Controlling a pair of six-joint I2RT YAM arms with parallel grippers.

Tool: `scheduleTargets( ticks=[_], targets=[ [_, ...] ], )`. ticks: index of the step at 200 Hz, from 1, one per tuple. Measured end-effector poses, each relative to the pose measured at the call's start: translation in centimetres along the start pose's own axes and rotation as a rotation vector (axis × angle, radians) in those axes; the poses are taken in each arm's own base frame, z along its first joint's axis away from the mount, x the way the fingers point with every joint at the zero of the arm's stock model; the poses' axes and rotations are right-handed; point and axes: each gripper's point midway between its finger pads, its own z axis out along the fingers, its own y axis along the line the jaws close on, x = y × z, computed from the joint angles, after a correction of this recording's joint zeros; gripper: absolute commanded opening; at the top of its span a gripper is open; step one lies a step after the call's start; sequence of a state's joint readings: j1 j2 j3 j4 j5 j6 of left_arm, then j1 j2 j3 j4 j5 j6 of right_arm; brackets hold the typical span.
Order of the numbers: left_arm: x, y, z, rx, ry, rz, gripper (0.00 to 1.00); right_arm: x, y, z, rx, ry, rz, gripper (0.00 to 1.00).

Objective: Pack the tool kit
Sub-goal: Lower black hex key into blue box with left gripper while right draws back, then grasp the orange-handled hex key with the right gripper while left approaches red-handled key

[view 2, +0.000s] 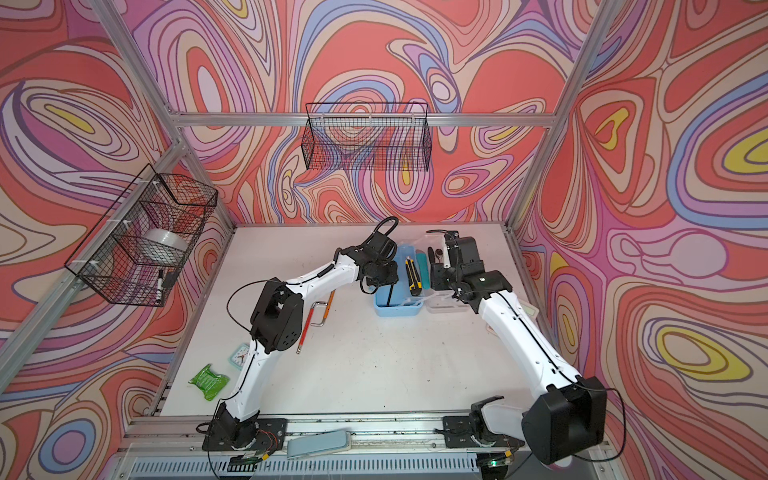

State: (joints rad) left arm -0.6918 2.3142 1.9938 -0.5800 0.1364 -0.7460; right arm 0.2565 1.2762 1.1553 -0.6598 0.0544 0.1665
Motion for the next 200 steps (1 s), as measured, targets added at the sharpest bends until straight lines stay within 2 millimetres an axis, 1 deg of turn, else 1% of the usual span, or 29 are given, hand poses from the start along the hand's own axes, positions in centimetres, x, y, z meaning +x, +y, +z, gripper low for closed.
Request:
scheduleTargets(
  ticks=[25, 43, 56, 68, 87, 98, 109, 123, 138, 153, 178, 192, 200],
  targets=[
    [-0.3, -0.5, -0.9, 0.015, -0.008, -0.001, 0.52, 0.1, 0.0, 0.0, 0.001, 0.006, 0.001, 0.62],
    [-0.6, -1.1, -2.3, 0.038, -0.023, 0.001, 0.6, 0.1, 0.1, -0.2, -0.009, 0.002, 0.008, 0.62],
    [-0.7, -1.5, -4.0, 0.057, -0.042, 0.004, 0.62, -0.1, 0.4, -0.5, -0.024, -0.005, 0.015, 0.62],
    [-0.9, -1.9, -5.9, 0.078, -0.064, 0.008, 0.63, -0.3, 0.7, -0.8, -0.044, -0.016, 0.025, 0.62],
    [-1.1, -2.4, -9.2, 0.114, -0.111, 0.019, 0.69, -0.6, 1.4, -1.1, -0.087, -0.035, 0.042, 0.62],
    [-1.0, -2.3, -10.7, 0.125, -0.138, 0.028, 0.74, -0.6, 1.9, -1.3, -0.117, -0.038, 0.05, 0.62],
    [-0.6, -1.6, -12.3, 0.118, -0.165, 0.035, 0.79, -0.5, 2.6, -1.3, -0.157, -0.039, 0.057, 0.62],
    [0.0, 0.1, -13.7, 0.081, -0.194, 0.036, 0.88, -0.3, 3.5, -1.4, -0.214, -0.043, 0.072, 0.62],
    [0.9, 2.8, -14.7, 0.02, -0.219, 0.026, 0.92, 0.0, 4.3, -1.4, -0.273, -0.05, 0.097, 0.62],
    [2.0, 6.1, -15.2, -0.049, -0.227, 0.002, 0.93, 0.5, 5.1, -1.2, -0.319, -0.049, 0.124, 0.61],
    [3.9, 12.1, -15.4, -0.164, -0.216, -0.054, 0.96, 0.9, 6.8, -1.0, -0.369, -0.044, 0.142, 0.61],
    [4.9, 15.4, -15.6, -0.229, -0.207, -0.089, 1.0, 1.1, 8.6, -0.9, -0.402, -0.039, 0.127, 0.61],
    [5.4, 16.7, -15.8, -0.259, -0.208, -0.107, 1.0, 1.4, 9.9, -0.6, -0.419, -0.029, 0.115, 0.61]
  ],
)
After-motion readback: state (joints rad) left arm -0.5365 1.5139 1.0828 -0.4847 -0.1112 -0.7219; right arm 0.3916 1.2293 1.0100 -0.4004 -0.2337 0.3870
